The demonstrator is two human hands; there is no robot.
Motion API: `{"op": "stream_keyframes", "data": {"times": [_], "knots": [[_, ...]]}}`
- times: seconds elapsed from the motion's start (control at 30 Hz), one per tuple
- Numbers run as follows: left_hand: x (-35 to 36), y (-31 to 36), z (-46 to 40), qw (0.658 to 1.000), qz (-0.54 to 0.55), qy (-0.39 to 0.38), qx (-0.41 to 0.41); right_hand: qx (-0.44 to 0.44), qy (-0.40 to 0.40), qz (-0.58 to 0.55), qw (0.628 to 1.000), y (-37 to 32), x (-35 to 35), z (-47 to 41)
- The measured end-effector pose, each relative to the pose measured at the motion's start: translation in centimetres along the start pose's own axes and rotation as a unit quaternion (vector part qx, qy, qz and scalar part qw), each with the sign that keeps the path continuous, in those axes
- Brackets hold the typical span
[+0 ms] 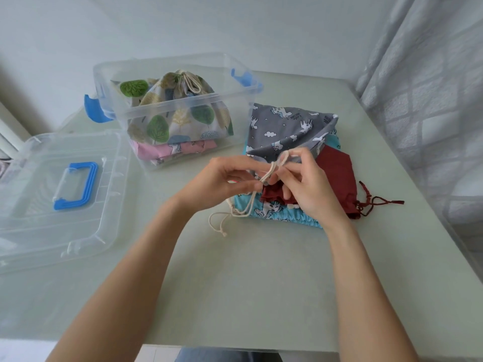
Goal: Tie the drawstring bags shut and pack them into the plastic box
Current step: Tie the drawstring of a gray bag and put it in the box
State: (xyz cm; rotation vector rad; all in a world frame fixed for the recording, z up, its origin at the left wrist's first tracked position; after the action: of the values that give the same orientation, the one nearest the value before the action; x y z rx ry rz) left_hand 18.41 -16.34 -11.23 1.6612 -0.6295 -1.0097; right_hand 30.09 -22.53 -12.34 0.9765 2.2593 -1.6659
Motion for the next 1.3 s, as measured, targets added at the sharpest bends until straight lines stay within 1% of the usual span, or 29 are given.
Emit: {"op": "stream_keyframes", "data": {"times": [0.1, 0.2, 0.3, 0.4, 0.47, 0.53, 0.63, 0.73, 0.83, 0.97, 1.03, 1.1, 1.13, 1.2, 1.23, 1.27, 1.3], "knots": [[-0.2, 0.4, 0.1, 1.000, -0.019, 0.015, 0.020, 0.013, 0.017, -0.027, 0.999, 0.0, -0.1, 0.0], [-0.1, 0.7, 0.1, 0.998, -0.042, 0.030, 0.037, -0.008, 0.034, -0.010, 0.999, -0.6, -0.3, -0.1], [-0.5, 0.8, 0.0, 0.993, -0.076, 0.072, 0.057, -0.023, 0.048, -0.009, 0.999, -1.2, 0.1, -0.1], [-1.2, 0.6, 0.0, 0.989, -0.088, 0.106, 0.052, -0.032, 0.026, -0.029, 0.999, -1.6, 0.9, -0.1], [-1.3, 0.4, 0.0, 0.988, -0.095, 0.109, 0.045, -0.025, 0.000, -0.063, 0.998, -1.8, 1.2, 0.0], [-1.2, 0.6, 0.0, 0.987, -0.106, 0.107, 0.058, -0.018, -0.012, -0.087, 0.996, -1.9, 1.4, 0.1], [-0.8, 1.5, 0.3, 0.980, -0.133, 0.112, 0.099, -0.039, 0.025, -0.027, 0.999, -2.4, 0.9, 0.1], [-1.5, 2.2, 0.7, 0.969, -0.145, 0.164, 0.118, -0.046, 0.067, 0.012, 0.997, -2.4, 0.2, 0.1], [-2.9, 2.2, 1.0, 0.963, -0.130, 0.212, 0.100, -0.044, 0.064, 0.013, 0.997, -2.2, 0.1, 0.1], [-2.3, 1.5, 0.6, 0.963, -0.163, 0.197, 0.081, -0.042, 0.047, 0.014, 0.998, -2.4, 0.5, 0.0], [-2.4, 1.6, 0.7, 0.956, -0.169, 0.221, 0.092, -0.024, 0.055, 0.006, 0.998, -2.1, 0.4, 0.0], [-2.6, 1.5, 0.7, 0.954, -0.146, 0.246, 0.090, -0.001, 0.068, -0.014, 0.998, -1.7, 0.3, -0.1], [-2.6, 1.1, 0.6, 0.960, -0.105, 0.246, 0.079, 0.012, 0.076, -0.041, 0.996, -1.5, 0.3, -0.1], [-2.2, -0.1, 0.2, 0.975, 0.039, 0.214, 0.037, 0.038, 0.094, -0.118, 0.988, -1.0, 0.4, 0.0], [-1.8, -0.7, 0.0, 0.977, 0.100, 0.190, 0.019, 0.049, 0.100, -0.152, 0.982, -0.8, 0.5, 0.0], [-1.4, -1.0, -0.2, 0.977, 0.127, 0.169, 0.005, 0.056, 0.101, -0.177, 0.977, -0.7, 0.5, 0.1], [-1.0, -1.3, -0.3, 0.981, 0.121, 0.150, -0.004, 0.059, 0.100, -0.196, 0.974, -0.7, 0.6, 0.2]]}}
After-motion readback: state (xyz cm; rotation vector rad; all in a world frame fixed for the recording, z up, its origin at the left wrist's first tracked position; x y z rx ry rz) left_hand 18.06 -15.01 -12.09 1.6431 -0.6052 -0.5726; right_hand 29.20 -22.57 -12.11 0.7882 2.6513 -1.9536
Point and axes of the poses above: each hand's wrist, its own z-axis away from the middle knuckle, its own x-axis out of the palm, y = z × x, the point moved 9 cm from there along -z, towards the middle knuckle, and after that the axes turned 11 degrees about -x, right-handed, at the moved point
